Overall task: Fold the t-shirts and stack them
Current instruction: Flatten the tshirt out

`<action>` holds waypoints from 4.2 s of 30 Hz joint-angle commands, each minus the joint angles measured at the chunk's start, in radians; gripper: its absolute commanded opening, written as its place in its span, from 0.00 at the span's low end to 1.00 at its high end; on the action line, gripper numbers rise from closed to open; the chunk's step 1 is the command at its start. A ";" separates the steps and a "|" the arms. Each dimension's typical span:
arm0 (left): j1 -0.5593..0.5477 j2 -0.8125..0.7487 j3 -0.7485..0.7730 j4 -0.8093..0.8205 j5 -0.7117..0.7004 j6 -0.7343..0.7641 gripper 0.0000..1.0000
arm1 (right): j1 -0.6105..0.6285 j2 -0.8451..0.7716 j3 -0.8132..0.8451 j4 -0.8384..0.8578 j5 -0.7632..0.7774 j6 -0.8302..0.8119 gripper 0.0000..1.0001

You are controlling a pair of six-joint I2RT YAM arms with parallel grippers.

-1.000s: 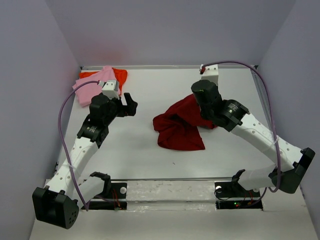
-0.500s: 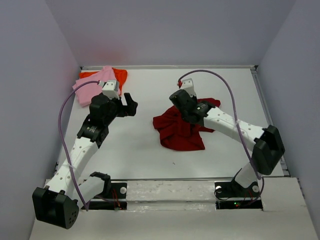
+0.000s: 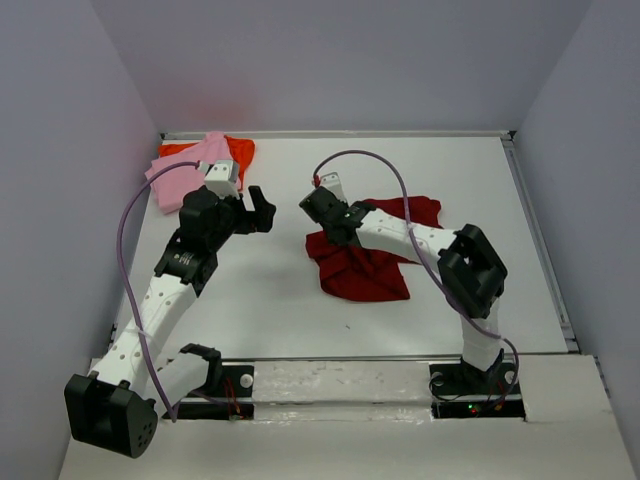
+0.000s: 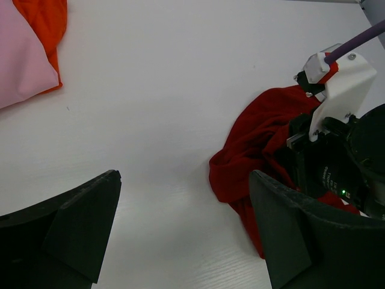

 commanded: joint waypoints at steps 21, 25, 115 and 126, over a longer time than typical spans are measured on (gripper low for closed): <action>-0.004 -0.009 0.019 0.022 -0.008 0.013 0.96 | 0.035 0.027 0.318 -0.006 0.109 -0.155 0.00; -0.004 -0.009 0.019 0.022 -0.006 0.013 0.97 | 0.035 0.061 0.290 -0.015 0.106 -0.141 0.16; -0.010 -0.018 0.014 0.022 0.009 0.008 0.96 | -0.261 -0.660 -0.161 0.146 0.508 -0.339 0.00; -0.010 -0.017 0.013 0.023 0.007 0.008 0.97 | -0.261 -0.866 -0.123 0.059 0.465 -0.354 0.00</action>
